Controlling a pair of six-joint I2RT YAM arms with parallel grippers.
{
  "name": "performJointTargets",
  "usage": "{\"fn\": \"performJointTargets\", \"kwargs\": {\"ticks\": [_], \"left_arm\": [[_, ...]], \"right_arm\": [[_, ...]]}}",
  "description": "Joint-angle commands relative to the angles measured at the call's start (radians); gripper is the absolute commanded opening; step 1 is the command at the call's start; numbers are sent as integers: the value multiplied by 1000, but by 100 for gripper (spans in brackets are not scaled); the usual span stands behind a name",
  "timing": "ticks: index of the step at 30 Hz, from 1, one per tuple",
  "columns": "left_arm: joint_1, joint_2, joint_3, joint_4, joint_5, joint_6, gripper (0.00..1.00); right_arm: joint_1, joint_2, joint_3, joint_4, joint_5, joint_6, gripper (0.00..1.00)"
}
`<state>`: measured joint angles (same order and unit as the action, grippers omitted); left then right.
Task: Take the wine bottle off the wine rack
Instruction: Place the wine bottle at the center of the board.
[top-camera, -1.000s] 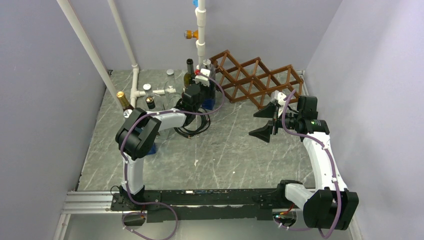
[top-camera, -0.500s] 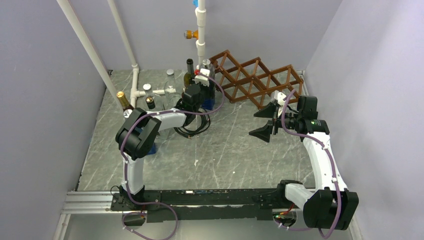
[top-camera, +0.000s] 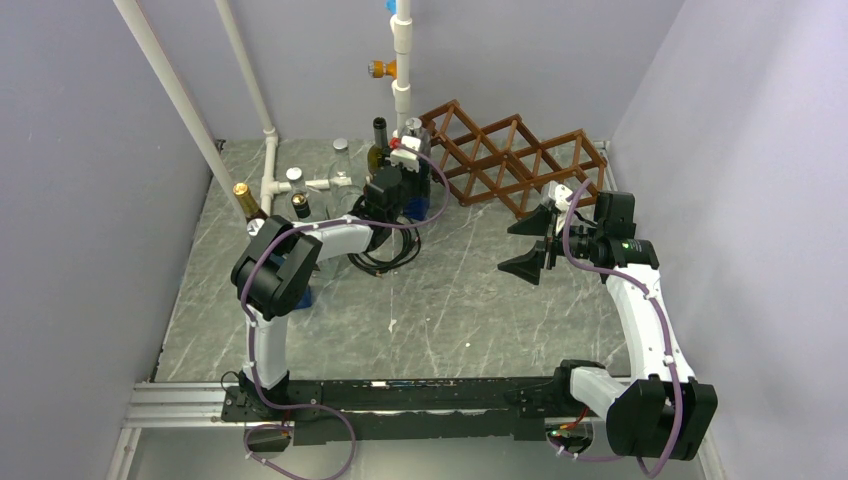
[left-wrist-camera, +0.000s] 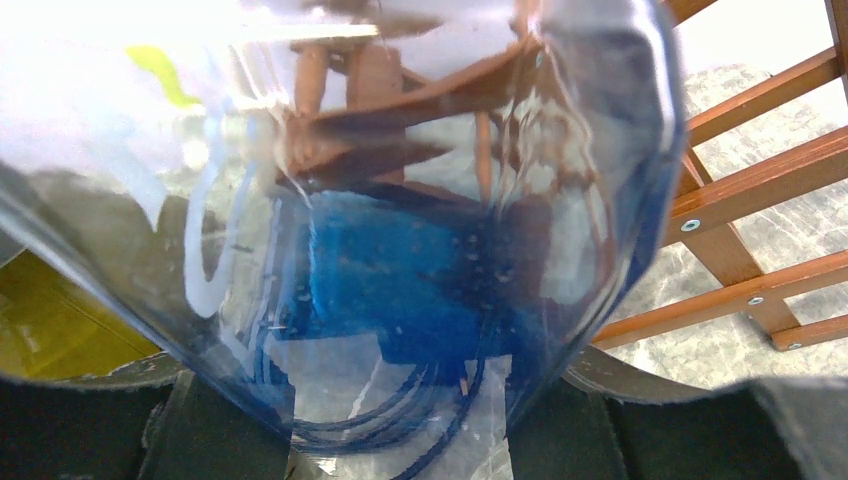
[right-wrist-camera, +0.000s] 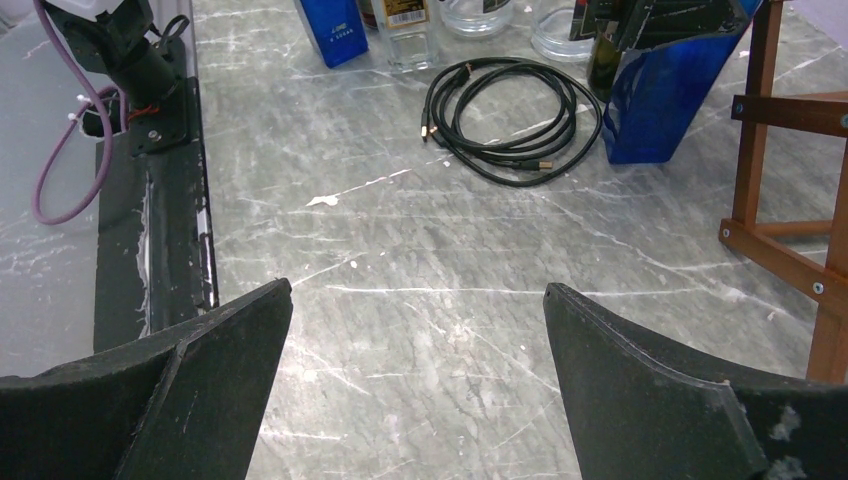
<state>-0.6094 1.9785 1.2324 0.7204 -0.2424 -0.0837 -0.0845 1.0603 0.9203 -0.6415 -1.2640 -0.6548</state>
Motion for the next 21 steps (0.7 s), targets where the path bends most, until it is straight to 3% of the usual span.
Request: {"fn": "performJointTargets", "kwargs": {"ticks": [1,12,21], "left_arm": [[-4,-43,77,115,4,-14,53],[-12,-69,87,98,11,-6,82],[-16,-96,92,75,24,-6,96]], "right_arm": [[-6,-20,-1,14,-12,-23,100],[-6,-22,-1,10,-9,-28,100],[-6,-25,-1,7,-5,-33,100]]}}
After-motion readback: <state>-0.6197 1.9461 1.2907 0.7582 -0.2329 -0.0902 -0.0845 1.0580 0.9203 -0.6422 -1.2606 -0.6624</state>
